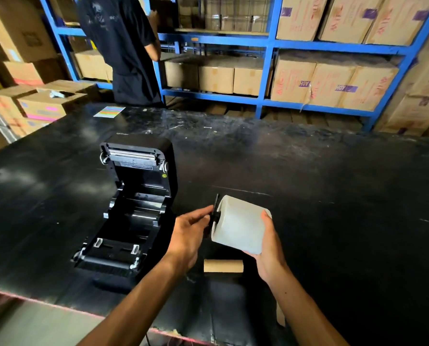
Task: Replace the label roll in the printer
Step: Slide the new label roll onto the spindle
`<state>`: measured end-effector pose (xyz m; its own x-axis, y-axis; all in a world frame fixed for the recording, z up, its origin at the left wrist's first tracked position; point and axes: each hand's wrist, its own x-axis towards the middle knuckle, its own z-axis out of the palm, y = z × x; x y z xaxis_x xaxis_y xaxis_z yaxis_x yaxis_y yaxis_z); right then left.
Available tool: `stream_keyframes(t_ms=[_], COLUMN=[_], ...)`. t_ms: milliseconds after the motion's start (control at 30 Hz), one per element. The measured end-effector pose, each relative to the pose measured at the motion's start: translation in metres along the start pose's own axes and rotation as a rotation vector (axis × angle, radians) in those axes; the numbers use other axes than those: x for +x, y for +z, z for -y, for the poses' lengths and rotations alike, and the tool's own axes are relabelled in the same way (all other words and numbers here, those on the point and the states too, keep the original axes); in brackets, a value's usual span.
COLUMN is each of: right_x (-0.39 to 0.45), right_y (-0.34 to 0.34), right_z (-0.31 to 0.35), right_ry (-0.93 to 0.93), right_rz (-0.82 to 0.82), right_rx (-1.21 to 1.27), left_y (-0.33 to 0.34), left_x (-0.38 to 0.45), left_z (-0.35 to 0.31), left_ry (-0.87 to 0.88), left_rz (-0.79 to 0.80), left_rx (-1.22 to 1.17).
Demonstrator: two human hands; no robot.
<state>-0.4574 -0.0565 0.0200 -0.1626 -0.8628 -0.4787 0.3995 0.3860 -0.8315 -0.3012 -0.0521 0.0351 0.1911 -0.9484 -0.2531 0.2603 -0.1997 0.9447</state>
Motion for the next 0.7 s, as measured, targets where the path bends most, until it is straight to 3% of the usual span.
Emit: stream_keyframes(t_ms=[333, 700], right_x=[-0.031, -0.033], right_y=[0.017, 0.031], right_z=[-0.008, -0.005], right_ry=[-0.177, -0.366], right_rz=[0.031, 0.100], right_rx=[-0.169, -0.175], left_y=[-0.021, -0.036], left_x=[-0.033, -0.022], left_z=[0.007, -0.005], left_ry=[0.331, 0.252], left_rz=[-0.033, -0.114], left_rx=[0.174, 0.036])
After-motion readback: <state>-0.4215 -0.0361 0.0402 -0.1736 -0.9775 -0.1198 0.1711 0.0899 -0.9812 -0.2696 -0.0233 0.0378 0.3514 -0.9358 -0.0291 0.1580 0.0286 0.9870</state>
